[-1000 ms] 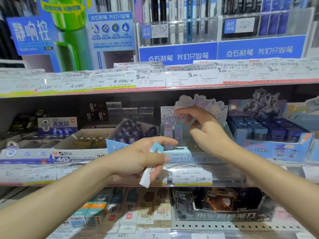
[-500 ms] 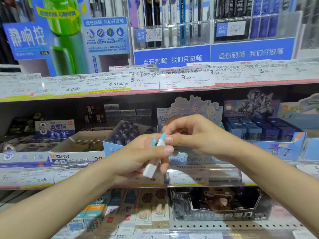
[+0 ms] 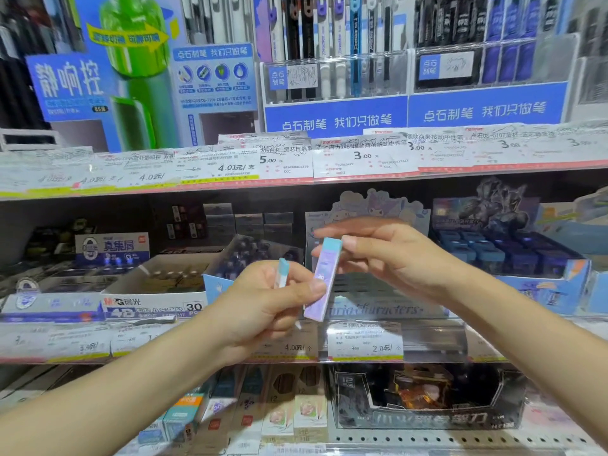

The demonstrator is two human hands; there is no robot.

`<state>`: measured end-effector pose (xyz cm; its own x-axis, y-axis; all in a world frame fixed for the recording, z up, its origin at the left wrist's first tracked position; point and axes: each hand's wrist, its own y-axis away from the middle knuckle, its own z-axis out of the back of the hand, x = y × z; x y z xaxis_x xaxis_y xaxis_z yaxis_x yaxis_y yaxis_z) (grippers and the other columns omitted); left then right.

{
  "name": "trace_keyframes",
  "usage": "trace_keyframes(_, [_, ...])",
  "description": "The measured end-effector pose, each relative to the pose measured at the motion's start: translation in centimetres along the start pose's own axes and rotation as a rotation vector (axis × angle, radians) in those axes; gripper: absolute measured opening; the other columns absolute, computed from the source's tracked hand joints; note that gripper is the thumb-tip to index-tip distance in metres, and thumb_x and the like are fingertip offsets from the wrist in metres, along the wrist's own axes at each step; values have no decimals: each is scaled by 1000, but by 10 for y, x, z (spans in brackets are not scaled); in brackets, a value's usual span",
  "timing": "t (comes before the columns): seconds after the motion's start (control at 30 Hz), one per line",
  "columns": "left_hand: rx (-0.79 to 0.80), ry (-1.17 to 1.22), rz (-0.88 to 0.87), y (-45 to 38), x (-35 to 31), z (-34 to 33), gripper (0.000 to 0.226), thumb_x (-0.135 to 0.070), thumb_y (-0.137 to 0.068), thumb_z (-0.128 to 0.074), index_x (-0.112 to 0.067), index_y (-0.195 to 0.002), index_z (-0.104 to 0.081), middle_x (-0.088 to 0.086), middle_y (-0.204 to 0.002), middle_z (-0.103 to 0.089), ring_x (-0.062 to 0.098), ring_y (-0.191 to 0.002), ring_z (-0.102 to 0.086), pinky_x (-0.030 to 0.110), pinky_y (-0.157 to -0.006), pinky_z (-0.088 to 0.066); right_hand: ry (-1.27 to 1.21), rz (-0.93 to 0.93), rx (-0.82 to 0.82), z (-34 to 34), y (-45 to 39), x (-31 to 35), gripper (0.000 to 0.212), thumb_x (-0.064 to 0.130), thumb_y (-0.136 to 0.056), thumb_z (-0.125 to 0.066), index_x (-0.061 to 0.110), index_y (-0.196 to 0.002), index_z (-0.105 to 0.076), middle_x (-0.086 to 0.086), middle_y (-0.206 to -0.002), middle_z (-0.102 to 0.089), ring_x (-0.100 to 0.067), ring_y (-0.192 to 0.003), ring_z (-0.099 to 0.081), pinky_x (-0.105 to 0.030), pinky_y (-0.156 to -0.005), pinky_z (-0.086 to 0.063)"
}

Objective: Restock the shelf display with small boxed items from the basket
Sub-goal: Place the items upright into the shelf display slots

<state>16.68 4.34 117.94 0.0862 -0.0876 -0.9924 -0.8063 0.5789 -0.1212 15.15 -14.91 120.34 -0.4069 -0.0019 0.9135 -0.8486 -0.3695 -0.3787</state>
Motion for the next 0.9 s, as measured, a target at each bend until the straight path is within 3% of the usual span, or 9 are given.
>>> trace_keyframes(0.13, [-220, -189, -184, -3, -2, -8, 16, -9, -79, -68, -7, -66, -59, -5, -40, -41, 6, -34, -26, 14, -36, -21, 121, 26, -62, -9, -2, 3, 23, 17, -84, -62, 20, -107, -59, -15, -88, -62, -15, -76, -64, -21, -69, -55])
trace_keyframes(0.23, [-253, -253, -232, -6, -2, -7, 18, -13, -81, -68, -2, -68, -63, 4, -49, -42, 8, -36, -27, 16, -38, -21, 213, 120, -151, -14, -4, 6, 29, -1, -81, -62, 17, -102, -55, -10, -77, -56, -7, -62, -61, -17, -61, -53])
trace_keyframes(0.33, [-274, -412, -359, -8, 1, -3, 17, -15, -85, -65, -4, -72, -66, 0, -52, -54, 1, -36, -36, 11, -39, -28, 232, 149, -215, -7, -7, 8, 30, -9, -80, -60, 16, -95, -53, -5, -77, -60, -4, -61, -62, -16, -62, -54])
trace_keyframes(0.43, [-299, -739, -477, -8, 3, 6, 10, -17, -89, -56, -19, -90, -66, -5, -81, -68, -2, -62, -55, 8, -58, -39, 407, 180, -317, 6, -12, 1, 32, -7, -79, -61, 22, -89, -52, -10, -84, -58, -9, -66, -58, -19, -70, -52])
trace_keyframes(0.5, [-257, -973, -477, -6, 2, 10, 34, -18, -82, -45, -25, -112, -60, -8, -107, -64, -2, -96, -55, 13, -85, -42, 522, 174, -365, 13, -15, -6, 34, -3, -80, -63, 29, -85, -52, -7, -91, -56, -11, -67, -57, -15, -71, -49])
trace_keyframes(0.57, [-191, -1139, -421, -5, 1, 11, 53, -13, -81, -42, -27, -131, -47, -4, -130, -53, 12, -119, -48, 30, -102, -39, 574, 161, -379, 17, -16, -14, 35, 0, -81, -63, 34, -84, -52, -1, -97, -55, -9, -66, -59, -9, -71, -46])
trace_keyframes(0.7, [-105, -1283, -309, -5, 1, 5, 67, -1, -87, -40, -33, -144, -27, -3, -145, -39, 24, -131, -41, 43, -106, -37, 587, 160, -407, 22, -20, -27, 38, 2, -81, -64, 38, -82, -52, 7, -90, -55, -6, -66, -59, -9, -71, -47])
trace_keyframes(0.9, [-114, -1325, -270, -7, -2, 5, 65, 0, -87, -39, -28, -144, -29, -2, -143, -43, 21, -131, -40, 37, -107, -35, 587, 163, -379, 22, -21, -31, 38, 5, -80, -66, 41, -81, -53, 9, -89, -57, 3, -65, -60, -6, -71, -49])
